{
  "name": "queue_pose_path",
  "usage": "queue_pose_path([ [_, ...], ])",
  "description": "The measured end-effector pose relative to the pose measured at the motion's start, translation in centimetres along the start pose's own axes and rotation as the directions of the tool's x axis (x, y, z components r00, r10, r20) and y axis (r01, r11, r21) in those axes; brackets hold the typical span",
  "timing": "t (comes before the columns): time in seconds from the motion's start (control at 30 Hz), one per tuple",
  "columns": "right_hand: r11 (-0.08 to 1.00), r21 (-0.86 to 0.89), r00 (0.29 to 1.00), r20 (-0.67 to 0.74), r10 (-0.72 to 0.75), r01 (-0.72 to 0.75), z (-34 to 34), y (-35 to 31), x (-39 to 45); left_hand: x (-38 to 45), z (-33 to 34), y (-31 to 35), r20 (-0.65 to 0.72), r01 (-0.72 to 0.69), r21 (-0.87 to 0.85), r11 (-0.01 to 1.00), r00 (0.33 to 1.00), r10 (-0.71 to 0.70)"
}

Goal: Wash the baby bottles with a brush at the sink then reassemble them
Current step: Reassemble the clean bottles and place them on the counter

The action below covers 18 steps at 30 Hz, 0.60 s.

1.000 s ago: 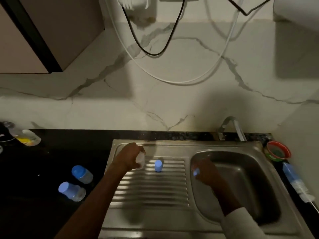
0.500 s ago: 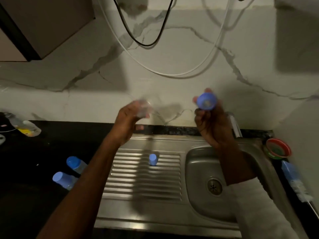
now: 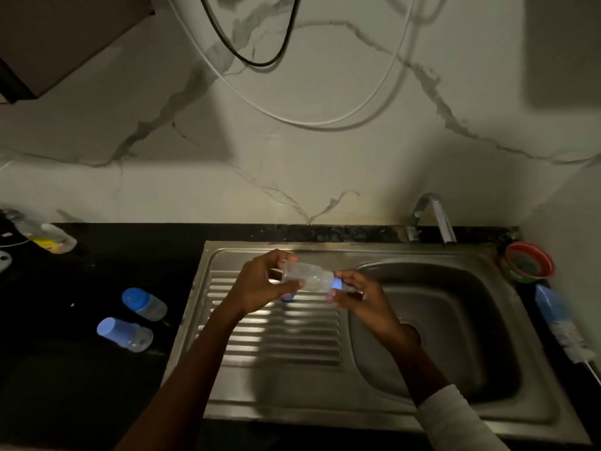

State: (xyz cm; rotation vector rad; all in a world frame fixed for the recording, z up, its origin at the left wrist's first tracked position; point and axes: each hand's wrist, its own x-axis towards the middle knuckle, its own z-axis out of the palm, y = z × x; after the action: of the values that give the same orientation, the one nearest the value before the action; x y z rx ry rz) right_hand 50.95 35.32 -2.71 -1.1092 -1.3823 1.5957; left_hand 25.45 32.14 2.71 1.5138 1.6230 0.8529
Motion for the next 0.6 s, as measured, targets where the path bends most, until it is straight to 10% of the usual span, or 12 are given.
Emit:
queue_pose_path([
  [0.6,0.988,-0.151,0.999,0.046,-0.002,0.009,-0.8,-3.1,0.0,0.7,3.4,1.3,0.163,-0.138,0.014,0.990,0.977,0.134],
])
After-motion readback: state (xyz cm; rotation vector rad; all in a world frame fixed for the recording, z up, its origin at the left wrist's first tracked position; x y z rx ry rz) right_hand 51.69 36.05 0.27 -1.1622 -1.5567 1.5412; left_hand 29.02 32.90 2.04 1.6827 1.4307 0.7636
